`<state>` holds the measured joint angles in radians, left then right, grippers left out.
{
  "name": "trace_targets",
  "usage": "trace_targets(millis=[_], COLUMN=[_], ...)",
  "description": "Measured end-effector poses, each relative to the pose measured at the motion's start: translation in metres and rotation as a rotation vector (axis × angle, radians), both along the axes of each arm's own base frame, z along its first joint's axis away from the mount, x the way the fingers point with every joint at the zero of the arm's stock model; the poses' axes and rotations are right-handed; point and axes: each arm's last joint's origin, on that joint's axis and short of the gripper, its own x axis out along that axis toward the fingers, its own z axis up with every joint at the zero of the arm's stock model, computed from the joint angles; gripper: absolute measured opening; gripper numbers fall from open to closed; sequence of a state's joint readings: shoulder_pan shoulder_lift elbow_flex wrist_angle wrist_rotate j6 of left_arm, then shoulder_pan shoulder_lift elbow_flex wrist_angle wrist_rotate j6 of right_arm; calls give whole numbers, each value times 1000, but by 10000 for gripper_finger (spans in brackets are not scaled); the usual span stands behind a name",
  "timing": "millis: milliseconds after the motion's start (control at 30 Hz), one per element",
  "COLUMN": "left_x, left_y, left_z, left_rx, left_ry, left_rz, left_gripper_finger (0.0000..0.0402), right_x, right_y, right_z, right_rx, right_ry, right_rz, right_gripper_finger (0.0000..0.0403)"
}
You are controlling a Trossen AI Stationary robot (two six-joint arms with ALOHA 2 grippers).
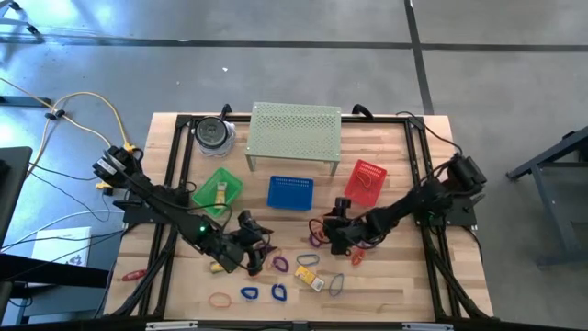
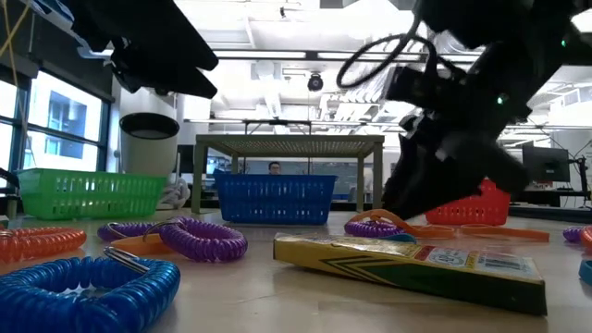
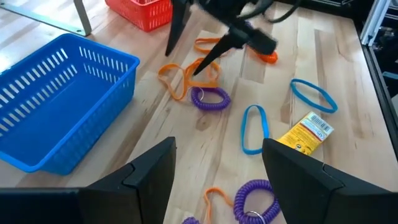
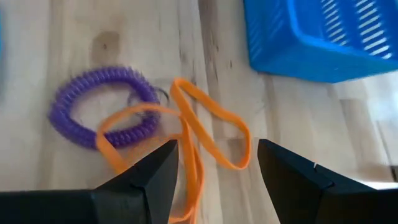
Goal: Pick & Place Office Desk Supplies
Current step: Put the orange rubber band into the red bin
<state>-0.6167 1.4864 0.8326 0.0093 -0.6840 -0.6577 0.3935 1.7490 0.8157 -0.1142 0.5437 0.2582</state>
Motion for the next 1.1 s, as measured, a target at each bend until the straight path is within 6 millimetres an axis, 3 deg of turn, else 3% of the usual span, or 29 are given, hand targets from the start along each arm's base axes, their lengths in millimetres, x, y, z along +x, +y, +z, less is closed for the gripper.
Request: trace_targets(millis=[667,800,1100], left_x=[1,1,1], left_y=[2,2,2], left_z=[0,0,0], left_rx=[6,6,6], left_ry=[-2,-2,-2], left_rz=[4,4,4], left_gripper_finger=[233,233,233], right_x=[11,11,11], right_y=[-14,-14,-13], right_z=[-4,-4,-4], right_rx=[5,17,24], right_ry=[-34,-30,-26], right_rz=[-37,-29,-20], right_gripper_finger=[204,169,46])
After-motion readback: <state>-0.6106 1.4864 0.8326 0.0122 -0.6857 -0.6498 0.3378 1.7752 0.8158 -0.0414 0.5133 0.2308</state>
